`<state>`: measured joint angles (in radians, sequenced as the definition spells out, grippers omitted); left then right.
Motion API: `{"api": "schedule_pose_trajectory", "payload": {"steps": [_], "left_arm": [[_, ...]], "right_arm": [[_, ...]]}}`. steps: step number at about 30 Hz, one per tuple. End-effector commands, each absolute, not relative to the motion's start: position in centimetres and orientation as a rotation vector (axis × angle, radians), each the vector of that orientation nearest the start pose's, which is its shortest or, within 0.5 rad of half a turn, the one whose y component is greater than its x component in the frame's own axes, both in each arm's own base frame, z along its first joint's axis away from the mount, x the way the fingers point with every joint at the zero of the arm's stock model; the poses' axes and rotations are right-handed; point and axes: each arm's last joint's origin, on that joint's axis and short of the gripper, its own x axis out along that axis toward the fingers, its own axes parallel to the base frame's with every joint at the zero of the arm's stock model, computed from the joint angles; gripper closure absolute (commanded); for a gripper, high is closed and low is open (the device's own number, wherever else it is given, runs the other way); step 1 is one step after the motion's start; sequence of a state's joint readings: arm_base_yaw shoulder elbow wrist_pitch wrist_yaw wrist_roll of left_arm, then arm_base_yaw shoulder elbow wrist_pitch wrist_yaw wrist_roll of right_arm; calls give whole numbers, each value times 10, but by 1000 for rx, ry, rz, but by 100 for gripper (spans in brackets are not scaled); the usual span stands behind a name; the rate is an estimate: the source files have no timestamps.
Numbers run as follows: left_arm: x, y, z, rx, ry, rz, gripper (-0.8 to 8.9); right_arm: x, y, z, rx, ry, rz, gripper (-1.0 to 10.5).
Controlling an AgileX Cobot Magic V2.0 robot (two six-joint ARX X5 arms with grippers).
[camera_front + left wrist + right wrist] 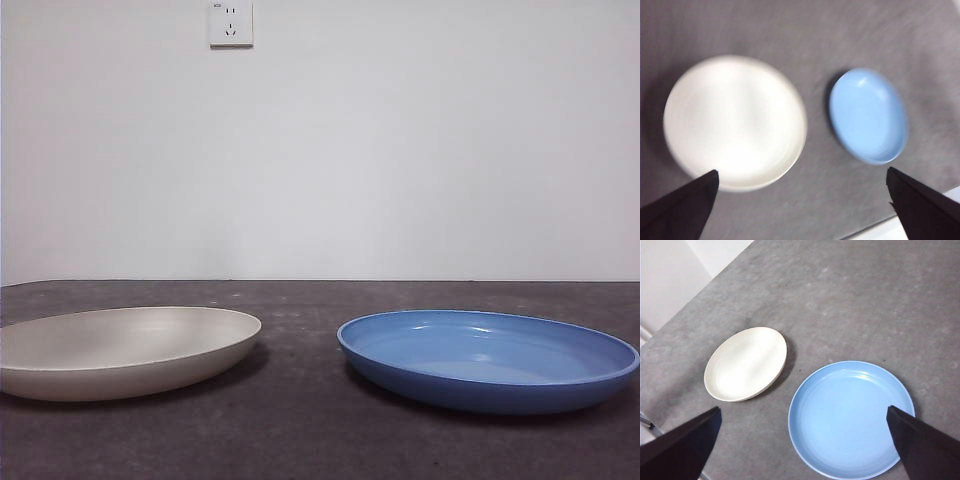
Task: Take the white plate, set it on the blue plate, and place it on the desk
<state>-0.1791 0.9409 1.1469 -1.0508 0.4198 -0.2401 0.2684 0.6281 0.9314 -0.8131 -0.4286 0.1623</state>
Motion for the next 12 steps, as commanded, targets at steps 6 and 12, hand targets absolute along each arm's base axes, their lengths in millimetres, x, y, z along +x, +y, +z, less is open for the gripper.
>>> {"api": "schedule_pose_trajectory", "payload": {"steps": [6, 12], "left_arm": [[205, -33, 321, -336, 1123, -396, 130], [240, -19, 291, -372, 1222, -329, 134]], "right_arm": [[95, 40, 347, 220, 590, 682, 325], [95, 40, 346, 222, 597, 685, 325]]}}
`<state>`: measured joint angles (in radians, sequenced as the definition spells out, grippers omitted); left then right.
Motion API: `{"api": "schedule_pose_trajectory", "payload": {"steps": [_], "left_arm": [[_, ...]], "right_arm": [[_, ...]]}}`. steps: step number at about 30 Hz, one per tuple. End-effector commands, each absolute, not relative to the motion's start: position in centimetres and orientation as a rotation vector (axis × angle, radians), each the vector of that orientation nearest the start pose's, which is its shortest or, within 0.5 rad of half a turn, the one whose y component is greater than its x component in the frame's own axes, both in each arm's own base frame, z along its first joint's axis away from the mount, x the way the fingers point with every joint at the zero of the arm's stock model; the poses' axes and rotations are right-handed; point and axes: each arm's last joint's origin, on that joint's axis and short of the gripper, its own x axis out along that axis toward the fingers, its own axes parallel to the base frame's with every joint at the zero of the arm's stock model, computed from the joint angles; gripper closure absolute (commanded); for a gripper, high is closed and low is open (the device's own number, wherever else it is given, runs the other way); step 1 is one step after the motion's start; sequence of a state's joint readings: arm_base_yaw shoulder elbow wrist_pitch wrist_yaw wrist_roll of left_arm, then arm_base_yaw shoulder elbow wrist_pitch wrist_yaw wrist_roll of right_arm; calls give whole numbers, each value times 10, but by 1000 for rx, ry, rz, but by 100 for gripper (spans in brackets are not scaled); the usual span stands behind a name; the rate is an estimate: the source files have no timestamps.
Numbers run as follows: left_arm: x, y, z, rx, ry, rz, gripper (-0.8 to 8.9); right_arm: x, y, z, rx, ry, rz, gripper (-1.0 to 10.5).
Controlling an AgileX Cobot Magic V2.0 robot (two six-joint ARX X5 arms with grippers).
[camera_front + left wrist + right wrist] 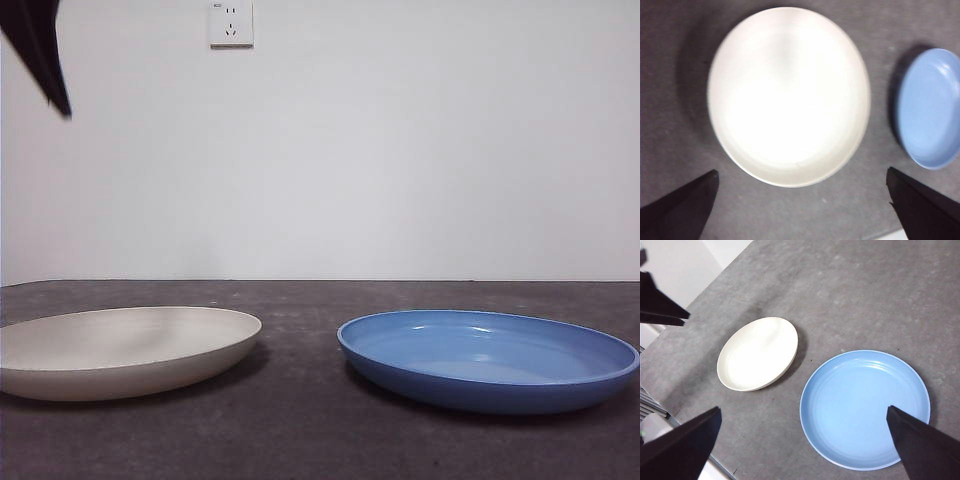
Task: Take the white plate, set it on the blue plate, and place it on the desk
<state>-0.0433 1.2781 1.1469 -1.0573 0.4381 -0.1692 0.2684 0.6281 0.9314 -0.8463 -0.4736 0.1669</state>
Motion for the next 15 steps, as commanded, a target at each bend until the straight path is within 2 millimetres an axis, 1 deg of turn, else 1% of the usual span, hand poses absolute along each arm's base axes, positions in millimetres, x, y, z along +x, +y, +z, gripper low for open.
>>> {"api": "schedule_pose_trajectory", "payload": {"steps": [1, 4, 8, 11, 15], "left_arm": [[245, -17, 286, -381, 1238, -319, 134], [255, -13, 275, -403, 1264, -320, 134], [263, -11, 267, -412, 1278, -329, 136], [271, -10, 257, -421, 1307, -320, 188], [285, -8, 232, -439, 1392, -303, 192]], "right_arm": [[95, 40, 346, 222, 597, 685, 325], [95, 40, 346, 223, 598, 685, 325], [95, 40, 346, 232, 602, 681, 326], [95, 40, 346, 233, 601, 681, 326], [95, 40, 346, 233, 601, 681, 326]]}}
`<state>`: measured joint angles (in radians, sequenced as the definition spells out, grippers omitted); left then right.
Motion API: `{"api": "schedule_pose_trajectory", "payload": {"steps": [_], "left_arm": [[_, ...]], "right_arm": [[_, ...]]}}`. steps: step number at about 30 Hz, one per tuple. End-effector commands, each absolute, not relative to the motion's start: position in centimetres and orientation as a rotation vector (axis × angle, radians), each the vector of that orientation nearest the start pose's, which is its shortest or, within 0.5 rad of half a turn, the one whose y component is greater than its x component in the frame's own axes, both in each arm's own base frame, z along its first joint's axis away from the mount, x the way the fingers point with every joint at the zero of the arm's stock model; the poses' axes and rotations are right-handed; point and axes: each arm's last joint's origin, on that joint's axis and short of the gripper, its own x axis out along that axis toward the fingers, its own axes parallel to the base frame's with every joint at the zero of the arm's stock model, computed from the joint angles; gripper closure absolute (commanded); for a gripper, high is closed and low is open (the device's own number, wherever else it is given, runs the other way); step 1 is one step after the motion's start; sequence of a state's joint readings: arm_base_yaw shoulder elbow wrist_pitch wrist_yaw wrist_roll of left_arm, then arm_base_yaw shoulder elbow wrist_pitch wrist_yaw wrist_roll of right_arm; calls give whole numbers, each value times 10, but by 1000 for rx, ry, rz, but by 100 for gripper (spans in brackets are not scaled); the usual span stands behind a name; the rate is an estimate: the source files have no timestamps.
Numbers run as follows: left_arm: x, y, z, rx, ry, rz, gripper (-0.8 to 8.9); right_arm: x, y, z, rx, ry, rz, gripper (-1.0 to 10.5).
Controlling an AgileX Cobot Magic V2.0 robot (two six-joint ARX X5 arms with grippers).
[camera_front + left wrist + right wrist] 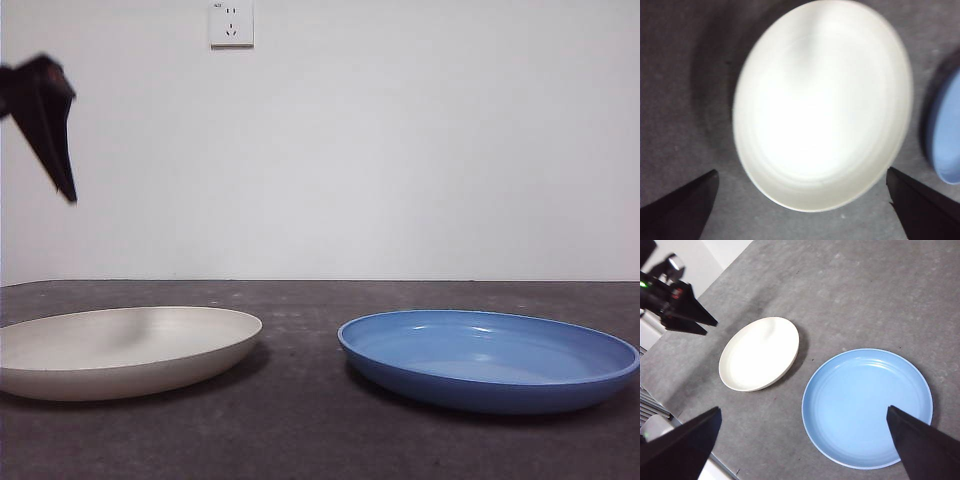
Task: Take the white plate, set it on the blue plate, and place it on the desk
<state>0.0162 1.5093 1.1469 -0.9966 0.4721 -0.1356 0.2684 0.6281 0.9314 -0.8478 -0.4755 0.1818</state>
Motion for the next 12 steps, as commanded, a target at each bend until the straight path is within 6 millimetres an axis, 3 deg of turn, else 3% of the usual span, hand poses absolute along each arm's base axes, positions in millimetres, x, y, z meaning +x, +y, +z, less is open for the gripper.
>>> {"api": "schedule_pose_trajectory", "payload": {"steps": [1, 12], "left_arm": [[288, -7, 226, -444, 1410, -298, 192], [310, -5, 184, -487, 1488, -294, 193]], "right_arm": [[95, 40, 346, 233, 601, 681, 326], [95, 40, 346, 236, 602, 680, 326]]}}
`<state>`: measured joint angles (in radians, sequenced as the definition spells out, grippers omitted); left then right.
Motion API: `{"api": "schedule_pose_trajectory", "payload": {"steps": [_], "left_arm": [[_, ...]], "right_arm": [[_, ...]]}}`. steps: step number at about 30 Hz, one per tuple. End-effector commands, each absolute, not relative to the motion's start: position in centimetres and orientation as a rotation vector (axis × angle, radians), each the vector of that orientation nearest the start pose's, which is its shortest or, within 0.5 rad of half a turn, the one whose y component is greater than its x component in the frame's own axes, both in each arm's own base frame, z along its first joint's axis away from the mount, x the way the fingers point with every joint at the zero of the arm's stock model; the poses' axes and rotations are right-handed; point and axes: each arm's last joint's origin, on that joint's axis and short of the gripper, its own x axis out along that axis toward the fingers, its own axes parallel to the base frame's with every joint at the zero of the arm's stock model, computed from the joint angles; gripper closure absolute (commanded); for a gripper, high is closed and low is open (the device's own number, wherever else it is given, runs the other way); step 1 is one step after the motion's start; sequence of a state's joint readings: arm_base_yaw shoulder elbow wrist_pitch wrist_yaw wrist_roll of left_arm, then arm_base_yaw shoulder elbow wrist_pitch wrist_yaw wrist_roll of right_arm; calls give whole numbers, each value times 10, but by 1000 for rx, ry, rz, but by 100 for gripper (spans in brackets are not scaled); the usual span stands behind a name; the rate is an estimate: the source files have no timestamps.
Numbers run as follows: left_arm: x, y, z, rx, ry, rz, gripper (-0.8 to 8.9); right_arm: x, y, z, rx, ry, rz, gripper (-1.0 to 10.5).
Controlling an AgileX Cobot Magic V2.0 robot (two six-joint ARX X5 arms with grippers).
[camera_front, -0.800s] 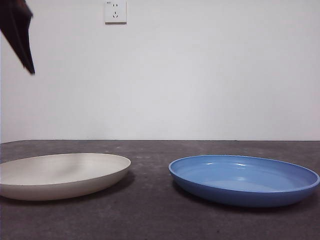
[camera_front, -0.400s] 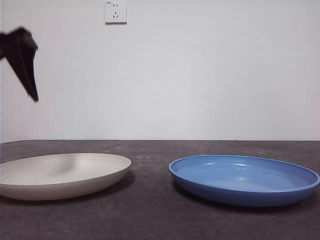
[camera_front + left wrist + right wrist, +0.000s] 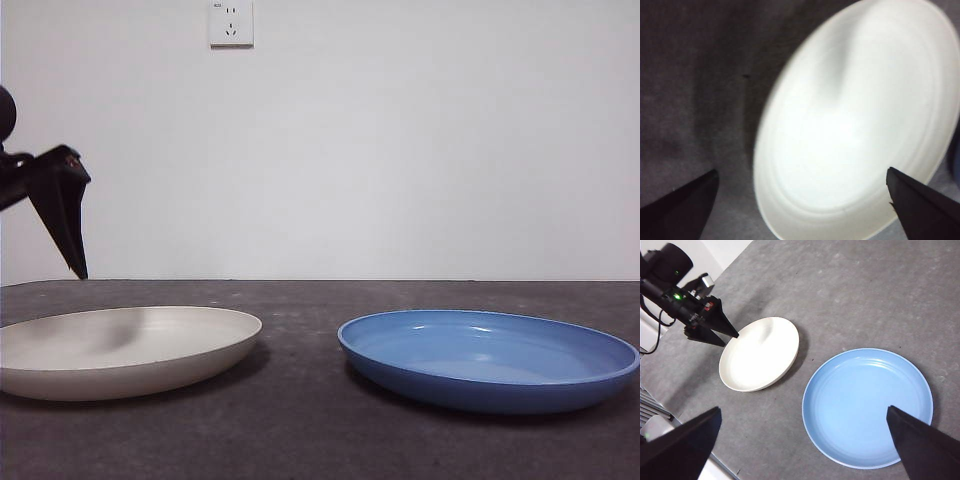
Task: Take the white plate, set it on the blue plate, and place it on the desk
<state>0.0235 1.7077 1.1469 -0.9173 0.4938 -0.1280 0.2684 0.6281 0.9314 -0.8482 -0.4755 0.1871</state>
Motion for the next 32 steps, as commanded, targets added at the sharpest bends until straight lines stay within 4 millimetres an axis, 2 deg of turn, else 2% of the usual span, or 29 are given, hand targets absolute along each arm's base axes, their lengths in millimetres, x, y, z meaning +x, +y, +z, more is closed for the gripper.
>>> {"api": "schedule_pose_trajectory", "payload": {"steps": [1, 3, 7, 12, 21, 26, 32], "left_arm": [[311, -5, 182, -488, 1492, -293, 194], [313, -5, 180, -487, 1489, -294, 208], [314, -5, 179, -487, 1478, -294, 315], [315, -5, 174, -492, 1501, -289, 342], [317, -5, 169, -486, 1511, -279, 610], [318, -4, 166, -469, 1522, -257, 638], [318, -4, 162, -452, 1534, -235, 735]], "right_arm": [[95, 40, 346, 236, 602, 680, 326], [95, 40, 346, 236, 603, 680, 326], [95, 40, 346, 237, 603, 679, 326], [95, 40, 346, 237, 603, 679, 326], [95, 40, 346, 240, 604, 678, 326], [95, 40, 346, 240, 604, 678, 326], [95, 40, 346, 240, 604, 679, 326]]}}
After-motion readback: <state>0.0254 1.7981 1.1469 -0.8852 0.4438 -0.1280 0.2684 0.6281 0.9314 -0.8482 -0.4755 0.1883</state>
